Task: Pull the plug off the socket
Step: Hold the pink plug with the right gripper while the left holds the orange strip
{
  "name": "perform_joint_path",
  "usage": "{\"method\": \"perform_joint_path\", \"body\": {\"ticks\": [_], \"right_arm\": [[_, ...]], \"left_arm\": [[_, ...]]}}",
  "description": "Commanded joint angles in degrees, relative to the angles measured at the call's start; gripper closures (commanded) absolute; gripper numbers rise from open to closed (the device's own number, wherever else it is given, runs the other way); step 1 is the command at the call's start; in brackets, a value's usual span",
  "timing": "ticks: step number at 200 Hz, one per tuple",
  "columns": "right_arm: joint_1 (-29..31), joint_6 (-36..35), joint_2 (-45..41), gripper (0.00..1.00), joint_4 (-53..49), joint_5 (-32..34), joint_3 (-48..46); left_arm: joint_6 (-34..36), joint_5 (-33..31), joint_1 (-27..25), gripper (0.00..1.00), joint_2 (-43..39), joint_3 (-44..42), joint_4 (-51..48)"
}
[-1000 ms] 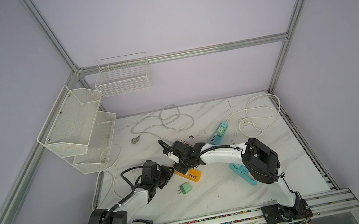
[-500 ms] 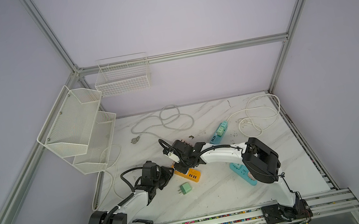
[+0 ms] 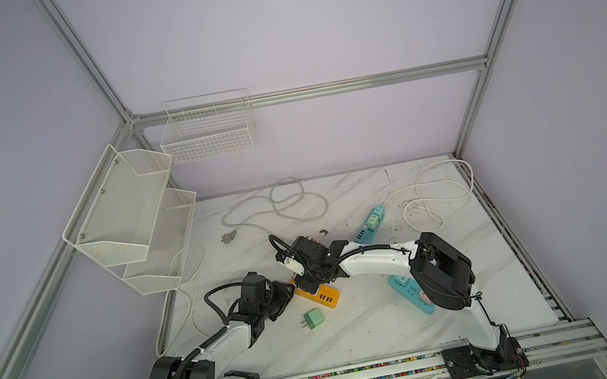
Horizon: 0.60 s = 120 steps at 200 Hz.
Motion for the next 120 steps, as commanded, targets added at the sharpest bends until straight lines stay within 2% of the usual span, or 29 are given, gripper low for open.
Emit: {"method": "perform_joint_path", "body": {"ticks": [1, 20, 37, 88, 120], "right_arm": [[0.2, -1.5, -2.0, 0.78, 1.6, 0.8, -0.3], [1.4, -1.8, -1.0, 0.80, 0.5, 2.6, 0.9], [2.2, -1.8, -1.2, 0.82, 1.4, 1.3, 0.5], [-1.2, -0.7, -2.6, 0.82, 2.8, -1.6, -0.5], [-0.7, -1.1, -2.5, 0.82, 2.0, -1.9, -0.1]], "left_arm": [[-0.1, -1.5, -0.9, 0.68, 1.8, -2.3, -8.3], [-0.2, -1.4, -1.1, 0.68, 2.2, -2.0, -8.4], [-0.1, -1.4, -1.2, 0.69, 2.6, -1.9, -8.3], [-0.3, -1.8, -1.6, 0.70, 3.0, -2.0, -8.3], [-0.4, -2.1, -1.8, 0.71, 2.7, -2.1, -8.5]]}}
